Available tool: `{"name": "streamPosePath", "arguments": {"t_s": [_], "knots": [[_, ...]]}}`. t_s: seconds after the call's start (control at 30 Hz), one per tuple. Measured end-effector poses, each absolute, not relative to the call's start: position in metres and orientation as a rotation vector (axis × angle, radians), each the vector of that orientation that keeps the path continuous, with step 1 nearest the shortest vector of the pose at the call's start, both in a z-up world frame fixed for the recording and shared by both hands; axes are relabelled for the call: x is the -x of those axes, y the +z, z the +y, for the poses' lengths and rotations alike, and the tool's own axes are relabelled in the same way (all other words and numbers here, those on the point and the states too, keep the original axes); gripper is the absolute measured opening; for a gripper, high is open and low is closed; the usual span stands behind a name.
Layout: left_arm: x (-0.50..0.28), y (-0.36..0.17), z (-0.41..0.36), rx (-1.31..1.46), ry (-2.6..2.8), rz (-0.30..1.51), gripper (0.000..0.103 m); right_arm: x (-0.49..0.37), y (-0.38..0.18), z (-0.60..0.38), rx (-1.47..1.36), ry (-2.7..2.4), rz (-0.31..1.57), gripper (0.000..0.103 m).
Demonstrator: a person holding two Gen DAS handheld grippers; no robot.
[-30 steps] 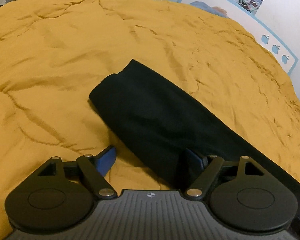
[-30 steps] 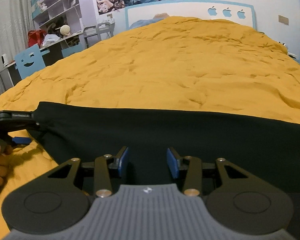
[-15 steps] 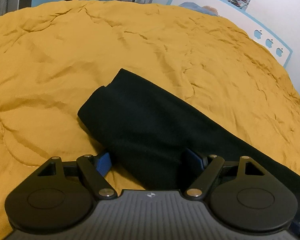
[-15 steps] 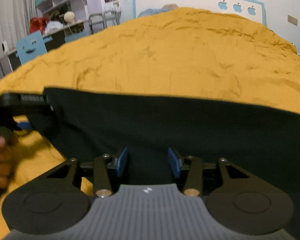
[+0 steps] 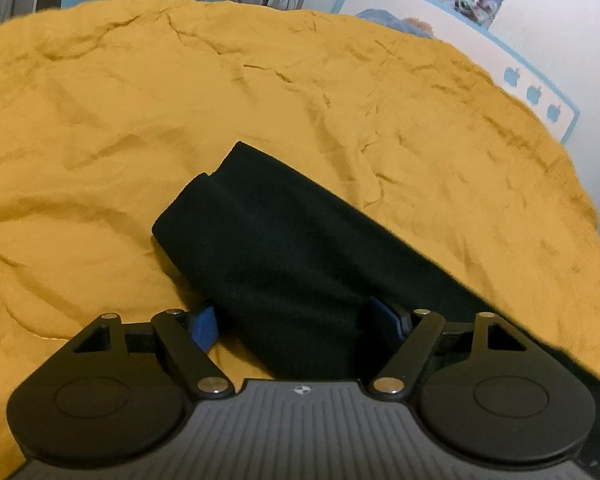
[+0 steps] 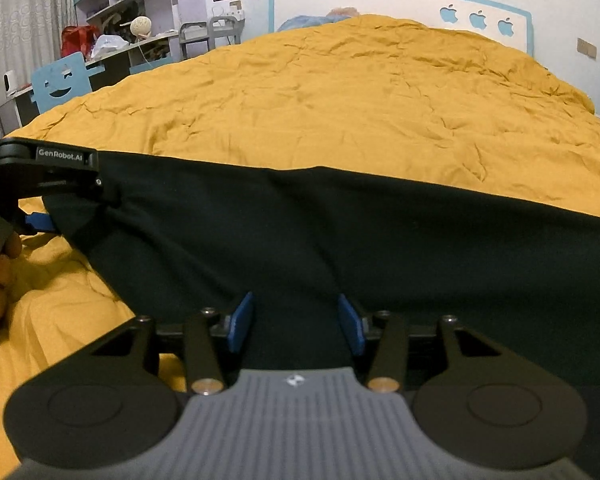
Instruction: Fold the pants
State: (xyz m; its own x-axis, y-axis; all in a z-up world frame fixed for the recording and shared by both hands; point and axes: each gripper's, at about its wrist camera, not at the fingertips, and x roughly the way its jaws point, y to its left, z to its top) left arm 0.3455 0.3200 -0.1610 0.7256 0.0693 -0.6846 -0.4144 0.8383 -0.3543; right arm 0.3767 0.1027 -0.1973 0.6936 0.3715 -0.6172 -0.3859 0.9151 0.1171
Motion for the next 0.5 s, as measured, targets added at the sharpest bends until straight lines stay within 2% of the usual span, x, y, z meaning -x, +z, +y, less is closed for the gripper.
{"name": "streamPosePath", "arguments": {"t_s": [0.07,0.13,0.2,0.27,0.5], "knots": [[-0.341,-0.162,0.333,0.626,0.276,0.685,0.044,-0.377,-0.198,0.102,0.014,0.425,0.684,0.045],[-0.335,-0.167,0.351,0.783,0.267,0.667,0.026,-0.377,-0.198,0.1,0.008,0.427,0.683,0.045],[-0.33,-0.175,0.367,0.934,0.237,0.643,0.013,-0.377,-0.197,0.098,-0.007,0.432,0.682,0.045],[-0.327,-0.176,0.372,0.97,0.226,0.625,0.007,-0.377,-0.195,0.094,-0.031,0.439,0.686,0.045],[-0.321,-0.167,0.371,1.034,0.221,0.533,0.005,-0.372,-0.183,0.076,-0.12,0.458,0.692,0.045]]}}
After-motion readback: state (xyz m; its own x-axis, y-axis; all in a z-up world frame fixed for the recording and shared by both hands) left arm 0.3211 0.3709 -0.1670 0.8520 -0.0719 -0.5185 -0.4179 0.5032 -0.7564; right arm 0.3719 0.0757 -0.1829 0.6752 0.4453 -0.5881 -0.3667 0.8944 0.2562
